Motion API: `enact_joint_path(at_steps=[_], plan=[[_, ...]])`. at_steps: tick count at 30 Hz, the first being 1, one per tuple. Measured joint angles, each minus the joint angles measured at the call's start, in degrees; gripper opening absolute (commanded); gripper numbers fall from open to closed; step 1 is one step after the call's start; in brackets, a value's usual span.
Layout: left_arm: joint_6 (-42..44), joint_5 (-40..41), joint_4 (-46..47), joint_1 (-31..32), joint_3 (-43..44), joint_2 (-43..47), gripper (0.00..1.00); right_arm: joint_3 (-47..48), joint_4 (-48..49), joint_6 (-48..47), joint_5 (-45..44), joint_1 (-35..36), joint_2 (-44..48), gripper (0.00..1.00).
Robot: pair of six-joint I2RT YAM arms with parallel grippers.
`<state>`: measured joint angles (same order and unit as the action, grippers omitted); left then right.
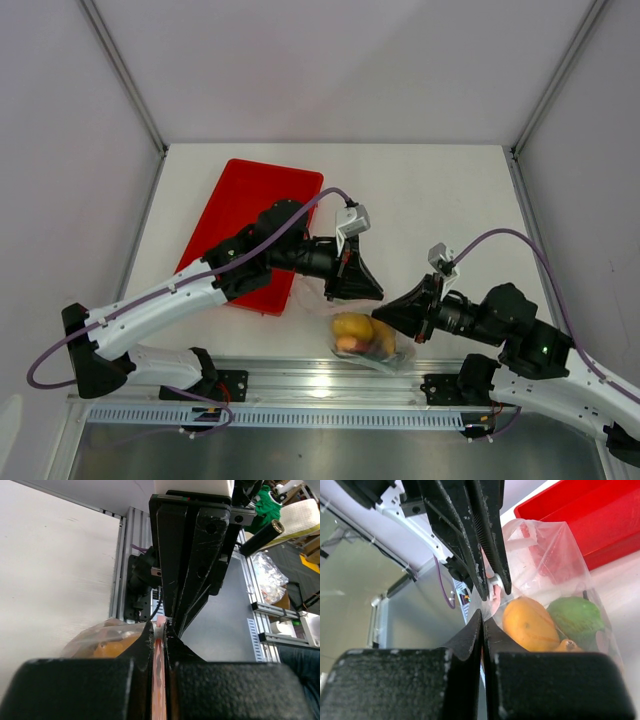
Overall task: Place the food in the zip-top bag and seal the zipper
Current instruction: Zip the zipper food storage bag at the center of the board.
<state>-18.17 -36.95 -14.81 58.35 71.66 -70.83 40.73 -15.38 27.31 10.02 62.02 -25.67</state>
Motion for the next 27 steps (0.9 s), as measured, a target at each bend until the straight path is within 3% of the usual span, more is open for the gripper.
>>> enact_joint_path(at_steps=[4, 8, 15, 17, 18, 19, 27], plan=[[-0.96, -1.36, 0.0, -0.07, 0.0, 0.0, 0.01, 0.5, -0.81, -3.32, 1.46, 0.0, 0.0, 0.27], [-1.46, -2.27, 0.15, -0.35, -0.02, 0.0, 0.01, 1.86, -1.09, -5.75, 2.08, 0.0, -0.48, 0.31], [-2.38, -4.26, 0.48, -0.72, -0.11, 0.0, 0.01, 3.56, -1.2, -7.72, 2.97, -0.17, -3.48, 0.26], [-2.4, -4.46, 0.55, -0.72, -0.24, 0.0, 0.0, 3.63, -1.07, -7.91, 3.37, -0.37, -4.33, 0.19], [-2.4, -4.7, 0.57, -0.72, -0.33, 0.0, 0.01, 3.63, -1.05, -7.89, 3.48, -0.46, -4.61, 0.06], [-2.47, -5.03, 0.57, -0.72, -0.44, 0.0, 0.01, 3.63, -1.09, -8.15, 3.56, -0.63, -4.79, 0.0], [-2.71, -5.49, 0.94, -0.94, -0.87, 0.0, 0.02, 3.63, -1.4, -6.27, 4.28, -2.29, -5.4, 0.0]])
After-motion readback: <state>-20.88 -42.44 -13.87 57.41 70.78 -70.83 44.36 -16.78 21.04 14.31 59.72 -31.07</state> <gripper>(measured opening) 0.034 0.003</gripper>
